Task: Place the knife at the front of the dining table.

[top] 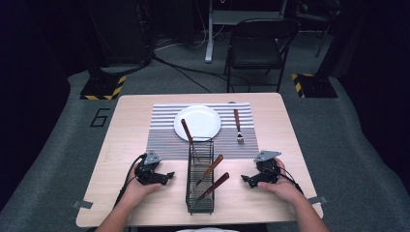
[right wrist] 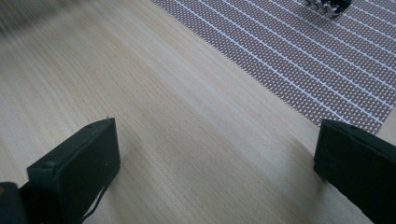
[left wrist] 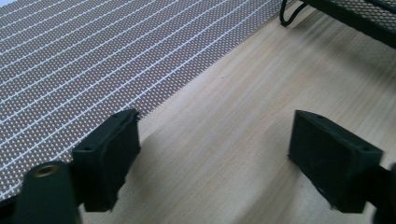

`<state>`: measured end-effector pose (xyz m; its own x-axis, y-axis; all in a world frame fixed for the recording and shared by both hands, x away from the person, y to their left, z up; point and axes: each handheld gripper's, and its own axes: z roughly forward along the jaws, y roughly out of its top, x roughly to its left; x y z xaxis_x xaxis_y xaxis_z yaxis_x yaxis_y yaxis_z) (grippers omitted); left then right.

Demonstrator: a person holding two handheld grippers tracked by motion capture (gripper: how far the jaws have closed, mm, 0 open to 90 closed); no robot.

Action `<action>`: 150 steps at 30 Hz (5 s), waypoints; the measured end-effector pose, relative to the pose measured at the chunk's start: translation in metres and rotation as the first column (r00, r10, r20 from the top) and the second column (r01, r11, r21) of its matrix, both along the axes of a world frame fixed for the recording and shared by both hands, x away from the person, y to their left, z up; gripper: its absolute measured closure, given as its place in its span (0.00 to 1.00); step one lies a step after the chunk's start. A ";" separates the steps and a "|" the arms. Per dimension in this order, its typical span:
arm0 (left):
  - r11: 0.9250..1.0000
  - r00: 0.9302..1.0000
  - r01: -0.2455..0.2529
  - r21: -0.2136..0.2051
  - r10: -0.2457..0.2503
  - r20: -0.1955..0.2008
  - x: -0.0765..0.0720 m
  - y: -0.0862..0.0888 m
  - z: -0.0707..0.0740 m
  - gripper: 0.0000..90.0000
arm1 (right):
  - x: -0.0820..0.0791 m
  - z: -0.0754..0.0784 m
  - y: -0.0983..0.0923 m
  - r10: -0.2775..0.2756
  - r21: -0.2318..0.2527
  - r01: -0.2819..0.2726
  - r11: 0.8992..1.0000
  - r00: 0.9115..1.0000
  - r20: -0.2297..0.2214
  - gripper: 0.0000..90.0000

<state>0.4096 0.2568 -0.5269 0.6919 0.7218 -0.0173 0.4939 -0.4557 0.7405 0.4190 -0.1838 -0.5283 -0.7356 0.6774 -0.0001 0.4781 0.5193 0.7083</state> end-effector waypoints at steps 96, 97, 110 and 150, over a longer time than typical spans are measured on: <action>0.964 0.989 0.125 -0.235 -0.101 0.111 0.012 -0.084 0.118 0.85 | 0.000 0.000 0.000 0.001 0.001 -0.001 1.000 1.000 0.000 0.00; 0.965 0.988 0.126 -0.229 -0.101 0.118 0.011 -0.085 0.120 0.85 | 0.000 0.000 0.000 0.002 0.000 -0.002 1.000 1.000 0.001 0.00; 0.948 0.982 0.142 -0.284 -0.098 0.163 -0.001 -0.073 0.149 0.85 | 0.000 0.000 0.000 0.002 0.001 -0.002 1.000 1.000 0.000 0.00; 0.946 0.963 0.024 -0.322 0.064 0.262 -0.030 0.000 0.206 0.85 | 0.000 0.000 0.000 0.000 0.002 0.000 1.000 1.000 0.000 0.00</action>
